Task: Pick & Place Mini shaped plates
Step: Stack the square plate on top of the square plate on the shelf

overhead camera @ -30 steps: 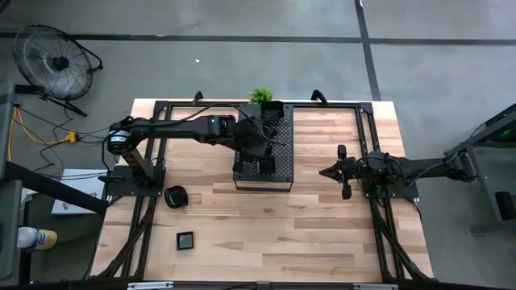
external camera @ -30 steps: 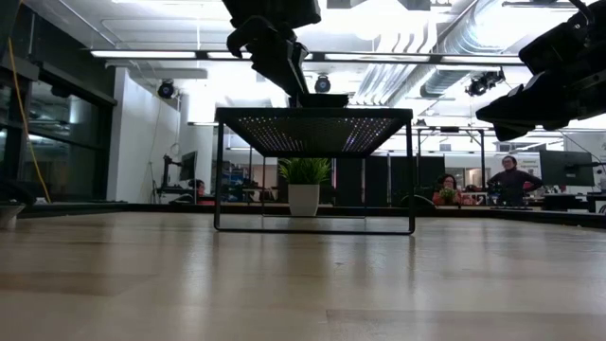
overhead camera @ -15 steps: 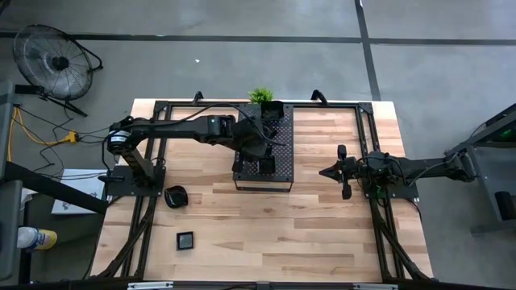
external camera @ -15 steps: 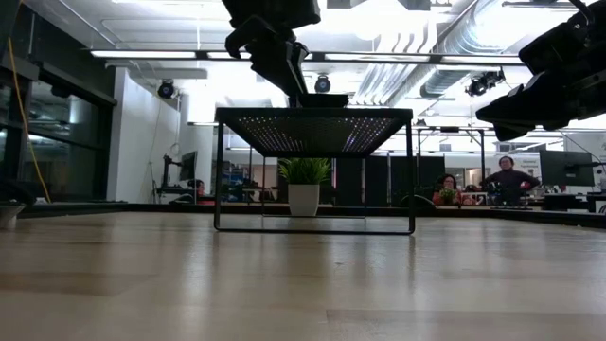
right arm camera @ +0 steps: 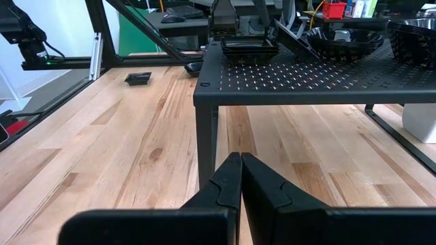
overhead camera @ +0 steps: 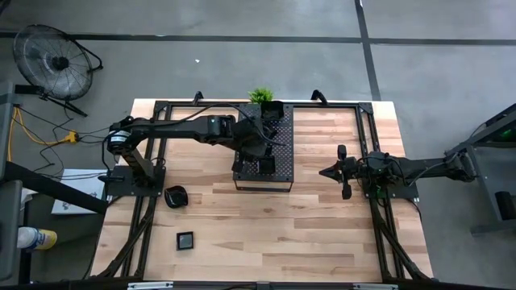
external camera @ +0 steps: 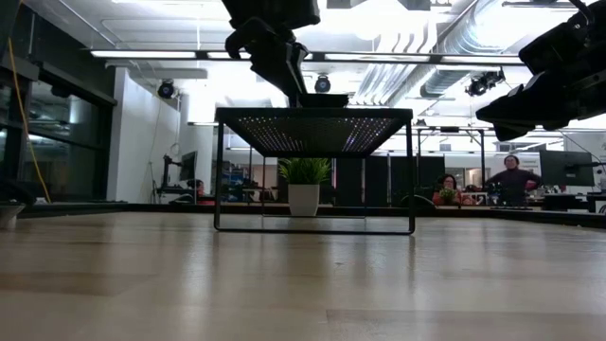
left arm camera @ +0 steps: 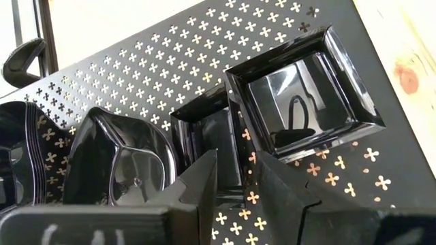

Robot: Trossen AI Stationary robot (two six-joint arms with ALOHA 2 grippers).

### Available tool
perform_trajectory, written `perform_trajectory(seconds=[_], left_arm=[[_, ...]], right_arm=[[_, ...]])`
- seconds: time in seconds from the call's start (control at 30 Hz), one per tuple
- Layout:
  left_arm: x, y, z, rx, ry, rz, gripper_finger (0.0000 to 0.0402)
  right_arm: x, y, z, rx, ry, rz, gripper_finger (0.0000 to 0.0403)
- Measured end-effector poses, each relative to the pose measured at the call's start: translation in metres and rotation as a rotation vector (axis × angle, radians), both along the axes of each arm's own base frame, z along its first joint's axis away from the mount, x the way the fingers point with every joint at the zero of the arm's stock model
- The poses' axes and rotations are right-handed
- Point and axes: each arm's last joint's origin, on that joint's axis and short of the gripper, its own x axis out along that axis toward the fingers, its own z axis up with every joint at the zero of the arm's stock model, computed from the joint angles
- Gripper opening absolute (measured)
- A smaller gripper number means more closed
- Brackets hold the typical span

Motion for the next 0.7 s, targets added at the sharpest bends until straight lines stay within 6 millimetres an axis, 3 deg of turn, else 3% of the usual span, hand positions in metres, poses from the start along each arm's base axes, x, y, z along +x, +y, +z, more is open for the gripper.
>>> perform_trajectory(seconds=[0.3,0.7], left_arm=[[-0.0013,0.0004,-0.0009,0.014,0.018,0.012,0.0091],[-0.0013,0.0006,-0.0008,0.021,0.018,0.013,0.0005]], right_arm=[[0.0000,-0.0001,0.0000,0.000,0.000,-0.001,0.0005],[0.0000,0.0000,0.0000,0.000,0.000,0.000,0.0005]])
